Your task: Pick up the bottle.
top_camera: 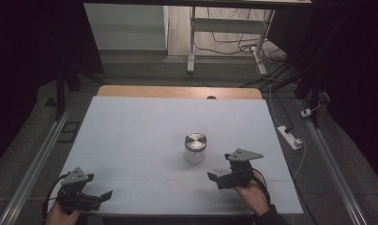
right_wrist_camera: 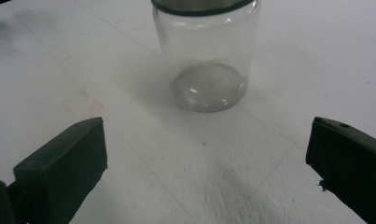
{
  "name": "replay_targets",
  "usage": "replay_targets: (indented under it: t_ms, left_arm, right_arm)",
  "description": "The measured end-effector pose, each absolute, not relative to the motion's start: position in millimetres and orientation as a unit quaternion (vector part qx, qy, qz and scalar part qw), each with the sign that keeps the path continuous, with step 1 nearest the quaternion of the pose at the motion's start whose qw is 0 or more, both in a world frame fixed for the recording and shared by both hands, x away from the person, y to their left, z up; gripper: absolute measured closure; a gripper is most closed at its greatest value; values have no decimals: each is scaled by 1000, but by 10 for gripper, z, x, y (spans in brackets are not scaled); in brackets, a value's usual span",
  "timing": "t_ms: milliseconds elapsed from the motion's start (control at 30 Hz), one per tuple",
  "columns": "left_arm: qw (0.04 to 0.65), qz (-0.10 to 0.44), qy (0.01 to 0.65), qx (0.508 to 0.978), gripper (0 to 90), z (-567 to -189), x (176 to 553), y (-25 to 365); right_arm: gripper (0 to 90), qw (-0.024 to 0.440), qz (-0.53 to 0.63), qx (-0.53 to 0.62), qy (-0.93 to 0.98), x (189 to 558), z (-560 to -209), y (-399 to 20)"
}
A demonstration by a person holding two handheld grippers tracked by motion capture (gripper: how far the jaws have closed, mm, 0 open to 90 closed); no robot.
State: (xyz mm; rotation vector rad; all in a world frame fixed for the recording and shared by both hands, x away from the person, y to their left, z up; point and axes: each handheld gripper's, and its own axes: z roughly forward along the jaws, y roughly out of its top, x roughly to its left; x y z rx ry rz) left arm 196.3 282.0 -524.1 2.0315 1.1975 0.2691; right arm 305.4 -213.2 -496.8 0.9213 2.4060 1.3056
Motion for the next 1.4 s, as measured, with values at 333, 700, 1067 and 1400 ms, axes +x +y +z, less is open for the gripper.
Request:
replay_targets:
  t_ms: [333, 700, 1067, 1400]
  left_arm:
    - [378, 101, 469, 792, 0, -5242, 1966, 2831]
    - [380, 97, 470, 790, 0, -5244, 1970, 2839]
    - [382, 95, 469, 791, 0, -5245, 1972, 2843]
    - [383, 93, 468, 791, 0, -5246, 1974, 2849]
  right_arm:
    - [0, 117, 440, 297, 839, 3185, -5007, -1989]
    - [0, 102, 431, 322, 837, 3375, -5033, -1867]
    - [0, 114, 411, 324, 845, 3469, -5081, -1716]
    - [0, 108, 408, 309, 852, 3576, -5104, -1580]
